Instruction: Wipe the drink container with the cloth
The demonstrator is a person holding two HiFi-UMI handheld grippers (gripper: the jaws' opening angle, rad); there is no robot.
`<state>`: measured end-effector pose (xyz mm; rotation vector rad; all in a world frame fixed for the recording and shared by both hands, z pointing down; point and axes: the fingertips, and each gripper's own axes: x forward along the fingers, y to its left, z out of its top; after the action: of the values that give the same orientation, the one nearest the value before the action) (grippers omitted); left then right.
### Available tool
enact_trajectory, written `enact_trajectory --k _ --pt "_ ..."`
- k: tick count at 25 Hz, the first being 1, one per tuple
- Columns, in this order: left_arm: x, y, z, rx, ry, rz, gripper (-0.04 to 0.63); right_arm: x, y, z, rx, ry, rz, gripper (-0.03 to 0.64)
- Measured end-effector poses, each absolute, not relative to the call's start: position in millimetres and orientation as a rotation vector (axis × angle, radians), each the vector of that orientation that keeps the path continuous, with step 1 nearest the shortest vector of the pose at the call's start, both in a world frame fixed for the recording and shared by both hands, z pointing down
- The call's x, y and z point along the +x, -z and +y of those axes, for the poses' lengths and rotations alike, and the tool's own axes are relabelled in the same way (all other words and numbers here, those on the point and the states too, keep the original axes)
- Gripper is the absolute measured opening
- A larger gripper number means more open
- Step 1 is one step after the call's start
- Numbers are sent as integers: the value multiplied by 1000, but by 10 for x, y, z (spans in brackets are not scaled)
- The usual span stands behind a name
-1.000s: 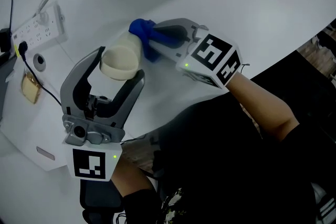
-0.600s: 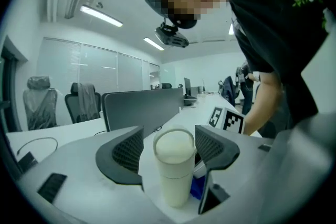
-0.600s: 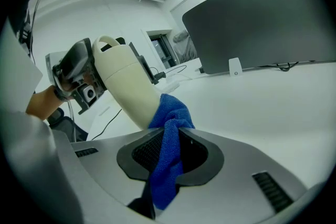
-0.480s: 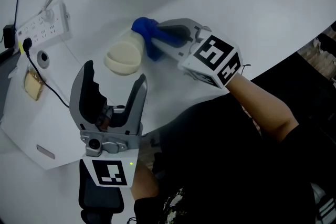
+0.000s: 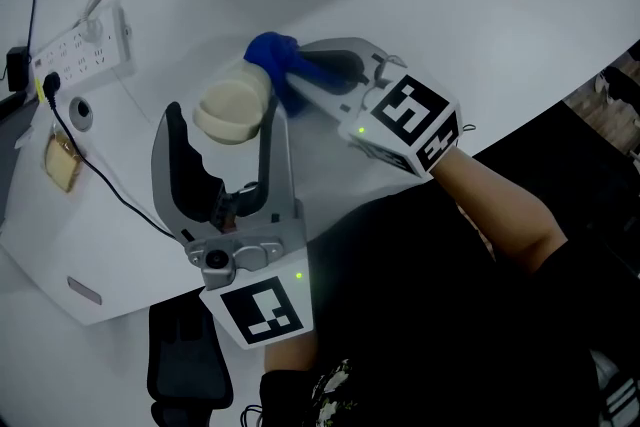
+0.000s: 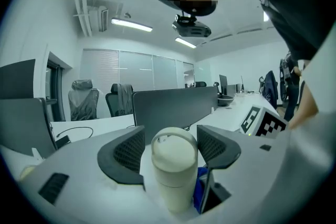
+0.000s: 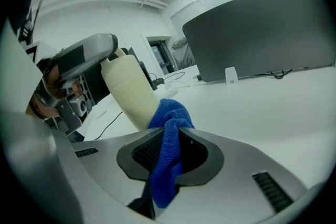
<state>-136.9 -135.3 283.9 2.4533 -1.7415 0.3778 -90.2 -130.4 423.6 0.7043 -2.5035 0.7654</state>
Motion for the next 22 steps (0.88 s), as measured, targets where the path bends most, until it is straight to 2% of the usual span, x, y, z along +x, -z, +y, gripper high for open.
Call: enact_trajectory --k 2,4,10,22 --pt "-1356 -2851 -1342 2455 -370 -1730 302 -867 -4091 -1342 719 -769 -2541 66" --pt "-1331 -2860 -1339 2464 -361 -1711 264 -832 -3835 -1412 727 -806 -2611 66" --pt "-1324 -2857 -1336 2483 -344 -1695 264 -918 -2939 -1508 504 -887 -2931 66" --pt "-1311 -2853 -1318 2518 -327 -1688 261 -1009 -3631 -1561 549 -1102 -2754 64"
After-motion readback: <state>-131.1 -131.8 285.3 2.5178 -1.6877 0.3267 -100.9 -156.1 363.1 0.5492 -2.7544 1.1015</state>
